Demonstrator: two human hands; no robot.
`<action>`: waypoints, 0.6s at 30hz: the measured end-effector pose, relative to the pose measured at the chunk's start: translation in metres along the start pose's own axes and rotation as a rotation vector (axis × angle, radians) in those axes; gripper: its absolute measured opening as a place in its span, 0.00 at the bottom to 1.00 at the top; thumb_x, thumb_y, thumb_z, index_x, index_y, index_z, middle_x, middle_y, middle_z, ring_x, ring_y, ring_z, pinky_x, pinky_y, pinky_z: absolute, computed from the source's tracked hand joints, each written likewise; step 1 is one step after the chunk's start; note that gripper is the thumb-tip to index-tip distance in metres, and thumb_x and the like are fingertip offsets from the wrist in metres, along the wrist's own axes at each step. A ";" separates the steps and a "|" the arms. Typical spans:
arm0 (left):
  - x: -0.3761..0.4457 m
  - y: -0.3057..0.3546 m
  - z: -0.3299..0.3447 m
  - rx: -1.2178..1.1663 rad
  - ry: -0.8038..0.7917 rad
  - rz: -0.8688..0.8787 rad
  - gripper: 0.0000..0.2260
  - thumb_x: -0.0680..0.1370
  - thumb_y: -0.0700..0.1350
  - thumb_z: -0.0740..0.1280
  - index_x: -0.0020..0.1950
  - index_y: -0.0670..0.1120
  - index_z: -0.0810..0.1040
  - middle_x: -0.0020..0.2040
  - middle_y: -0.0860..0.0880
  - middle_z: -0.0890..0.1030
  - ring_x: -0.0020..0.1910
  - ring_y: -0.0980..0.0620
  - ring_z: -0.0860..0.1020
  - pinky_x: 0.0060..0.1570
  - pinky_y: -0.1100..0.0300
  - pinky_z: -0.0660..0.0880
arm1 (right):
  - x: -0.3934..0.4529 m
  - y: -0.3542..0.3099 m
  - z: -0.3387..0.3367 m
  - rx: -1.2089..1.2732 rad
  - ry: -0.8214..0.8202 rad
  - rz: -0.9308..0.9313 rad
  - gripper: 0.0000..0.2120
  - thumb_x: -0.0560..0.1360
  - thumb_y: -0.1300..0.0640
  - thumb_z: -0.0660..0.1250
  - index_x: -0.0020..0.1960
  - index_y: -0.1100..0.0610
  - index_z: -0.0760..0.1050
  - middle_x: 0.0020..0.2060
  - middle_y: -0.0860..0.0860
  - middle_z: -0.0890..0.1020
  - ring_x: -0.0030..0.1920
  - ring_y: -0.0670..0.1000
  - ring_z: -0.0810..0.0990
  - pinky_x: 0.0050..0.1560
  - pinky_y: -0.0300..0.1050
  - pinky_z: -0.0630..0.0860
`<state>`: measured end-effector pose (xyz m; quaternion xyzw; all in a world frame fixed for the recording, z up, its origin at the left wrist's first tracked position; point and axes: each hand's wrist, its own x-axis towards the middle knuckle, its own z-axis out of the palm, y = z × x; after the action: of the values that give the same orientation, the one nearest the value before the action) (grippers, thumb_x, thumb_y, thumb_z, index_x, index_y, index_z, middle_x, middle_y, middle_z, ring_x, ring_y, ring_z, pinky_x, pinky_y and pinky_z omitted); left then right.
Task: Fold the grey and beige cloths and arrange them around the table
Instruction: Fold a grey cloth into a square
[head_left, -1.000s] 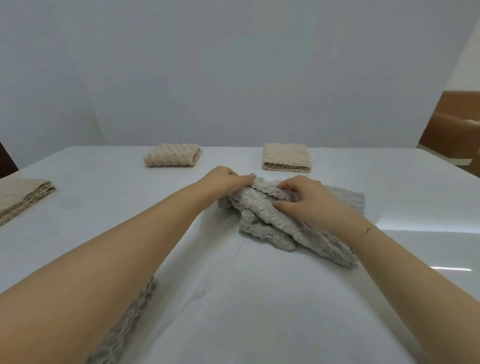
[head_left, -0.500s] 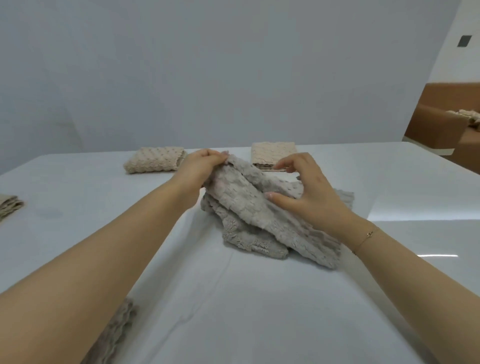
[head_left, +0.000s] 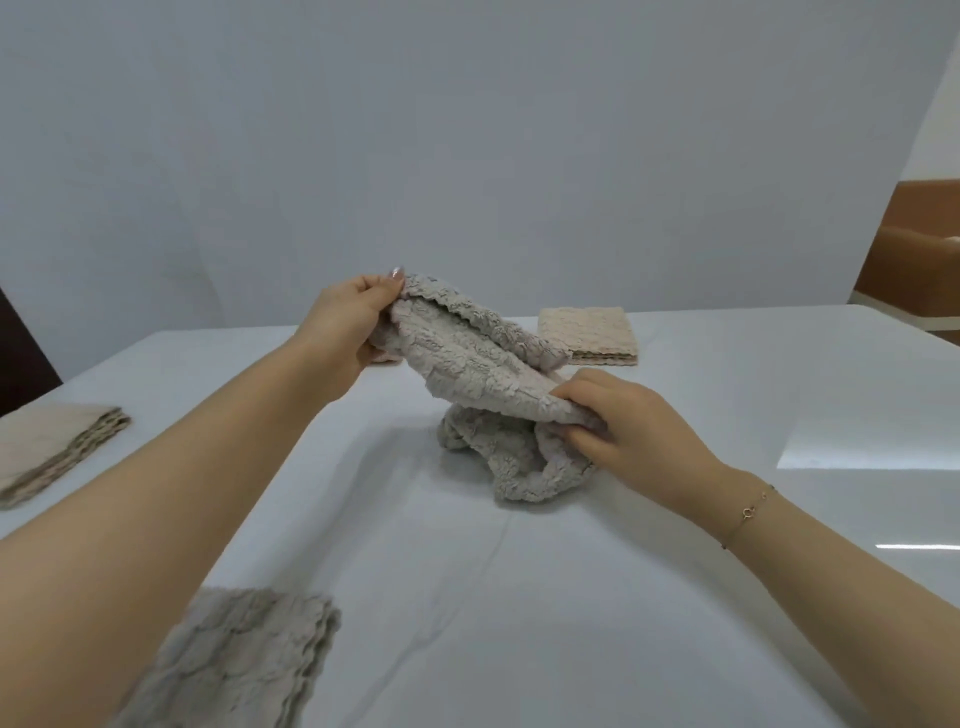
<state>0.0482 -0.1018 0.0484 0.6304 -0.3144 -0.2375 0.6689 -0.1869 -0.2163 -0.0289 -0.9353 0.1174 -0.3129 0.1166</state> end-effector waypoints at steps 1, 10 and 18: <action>-0.003 0.000 -0.005 0.009 0.009 0.007 0.09 0.79 0.48 0.64 0.42 0.46 0.74 0.36 0.48 0.81 0.32 0.52 0.80 0.38 0.58 0.80 | 0.001 -0.001 -0.001 0.000 0.026 -0.007 0.09 0.73 0.57 0.67 0.53 0.52 0.77 0.43 0.41 0.73 0.43 0.47 0.74 0.41 0.47 0.73; -0.030 -0.032 -0.093 0.133 0.244 -0.078 0.11 0.79 0.48 0.64 0.40 0.44 0.76 0.37 0.46 0.80 0.27 0.54 0.80 0.26 0.66 0.77 | -0.003 -0.023 0.015 0.015 -0.144 0.143 0.28 0.72 0.44 0.69 0.68 0.46 0.62 0.60 0.39 0.69 0.57 0.42 0.70 0.51 0.40 0.70; -0.051 -0.062 -0.097 1.237 0.305 0.137 0.23 0.77 0.56 0.65 0.68 0.48 0.67 0.69 0.45 0.69 0.68 0.42 0.66 0.62 0.46 0.65 | 0.023 -0.045 0.036 0.048 -0.180 0.238 0.28 0.69 0.62 0.69 0.64 0.50 0.61 0.59 0.50 0.70 0.41 0.56 0.79 0.42 0.54 0.77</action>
<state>0.0876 -0.0031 -0.0199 0.9050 -0.3344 0.1234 0.2322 -0.1402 -0.1751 -0.0306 -0.9360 0.2090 -0.2145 0.1850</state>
